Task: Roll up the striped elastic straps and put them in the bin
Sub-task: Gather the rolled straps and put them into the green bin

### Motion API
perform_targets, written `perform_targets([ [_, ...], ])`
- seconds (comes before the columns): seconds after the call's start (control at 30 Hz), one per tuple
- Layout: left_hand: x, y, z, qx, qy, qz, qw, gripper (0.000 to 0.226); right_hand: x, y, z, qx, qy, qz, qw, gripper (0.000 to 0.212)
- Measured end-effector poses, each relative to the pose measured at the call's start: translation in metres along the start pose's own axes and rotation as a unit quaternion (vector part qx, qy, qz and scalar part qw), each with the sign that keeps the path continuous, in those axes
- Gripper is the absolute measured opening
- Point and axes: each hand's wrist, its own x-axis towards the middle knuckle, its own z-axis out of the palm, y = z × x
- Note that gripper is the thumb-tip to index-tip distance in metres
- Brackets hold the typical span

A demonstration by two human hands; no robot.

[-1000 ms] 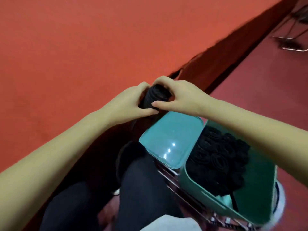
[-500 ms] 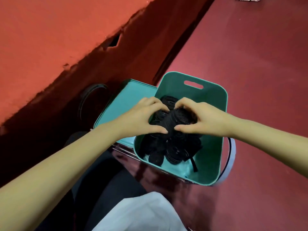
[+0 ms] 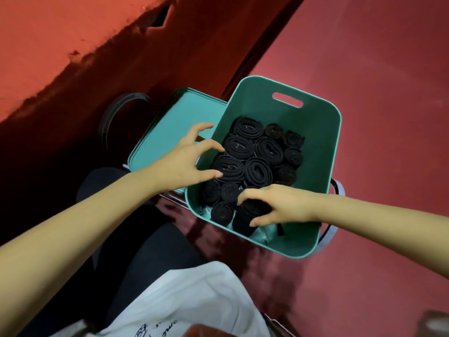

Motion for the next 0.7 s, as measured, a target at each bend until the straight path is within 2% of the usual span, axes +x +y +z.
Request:
perform_targets([
  [0.17, 0.0, 0.0, 0.001, -0.012, -0.008, -0.003, 1.0, 0.044, 0.002, 0.006, -0.002, 0.14, -0.066, 0.051, 0.987, 0.05],
  [0.43, 0.002, 0.001, 0.002, -0.016, -0.014, -0.01, 1.0, 0.044, 0.024, 0.009, 0.004, 0.066, -0.09, 0.047, 0.993, 0.054],
  [0.7, 0.001, 0.0, 0.003, -0.021, -0.008, -0.015, 1.0, 0.041, 0.039, 0.022, 0.008, 0.005, -0.065, -0.023, 0.998, 0.061],
])
